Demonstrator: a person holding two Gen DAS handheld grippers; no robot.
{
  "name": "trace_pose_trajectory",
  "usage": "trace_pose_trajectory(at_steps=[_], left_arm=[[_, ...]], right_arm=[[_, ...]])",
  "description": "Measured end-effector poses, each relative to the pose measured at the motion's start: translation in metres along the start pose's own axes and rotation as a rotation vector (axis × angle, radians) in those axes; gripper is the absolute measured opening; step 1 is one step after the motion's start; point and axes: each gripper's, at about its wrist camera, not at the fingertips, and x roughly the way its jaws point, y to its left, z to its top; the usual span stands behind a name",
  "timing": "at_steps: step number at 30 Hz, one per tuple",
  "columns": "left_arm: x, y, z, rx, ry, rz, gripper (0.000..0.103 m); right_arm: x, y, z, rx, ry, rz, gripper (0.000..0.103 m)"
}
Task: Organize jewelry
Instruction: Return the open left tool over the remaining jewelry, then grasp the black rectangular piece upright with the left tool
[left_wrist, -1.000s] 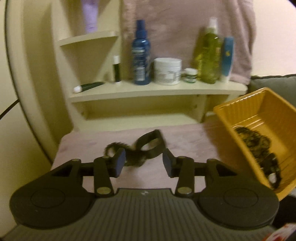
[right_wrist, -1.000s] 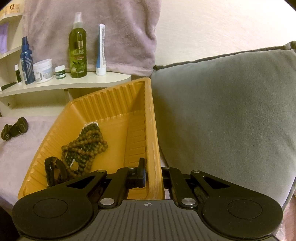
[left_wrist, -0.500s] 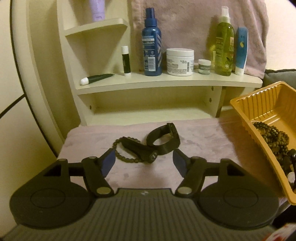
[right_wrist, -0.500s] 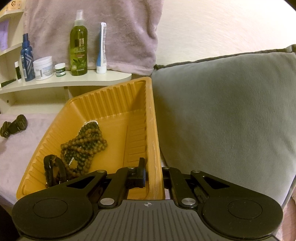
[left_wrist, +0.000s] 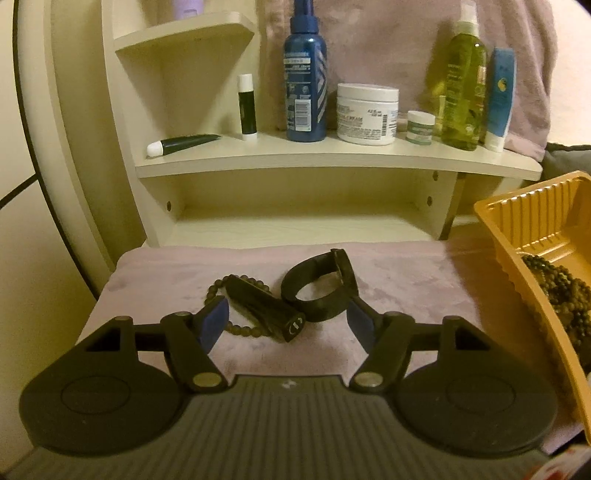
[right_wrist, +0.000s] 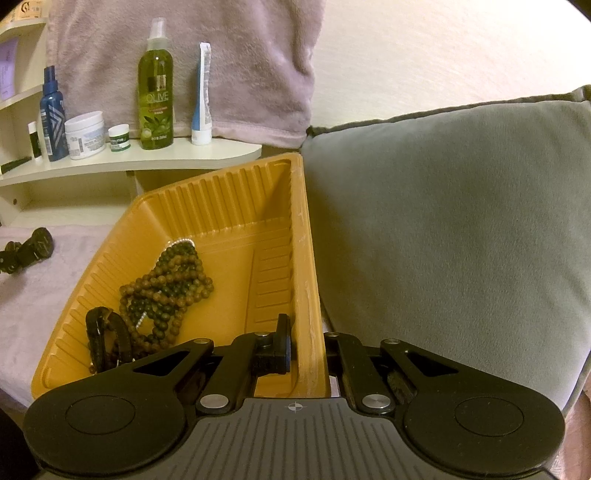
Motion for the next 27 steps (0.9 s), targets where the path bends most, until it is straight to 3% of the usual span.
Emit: trace_pose_trajectory(at_steps=[10, 19, 27], left_arm=[[0.027, -0.001, -0.006, 0.026, 0.020, 0.032, 0.064], [0.024, 0.012, -0.013, 0.039, 0.042, 0.009, 0.031], [0.002, 0.018, -0.022, 0.076, 0.044, -0.029, 0.027]], right_arm=[[0.002, -0.002, -0.003, 0.001, 0.006, -0.002, 0.006], [0.005, -0.001, -0.002, -0.002, 0.011, -0.006, 0.006], [0.004, -0.001, -0.002, -0.003, 0.008, -0.006, 0.006]])
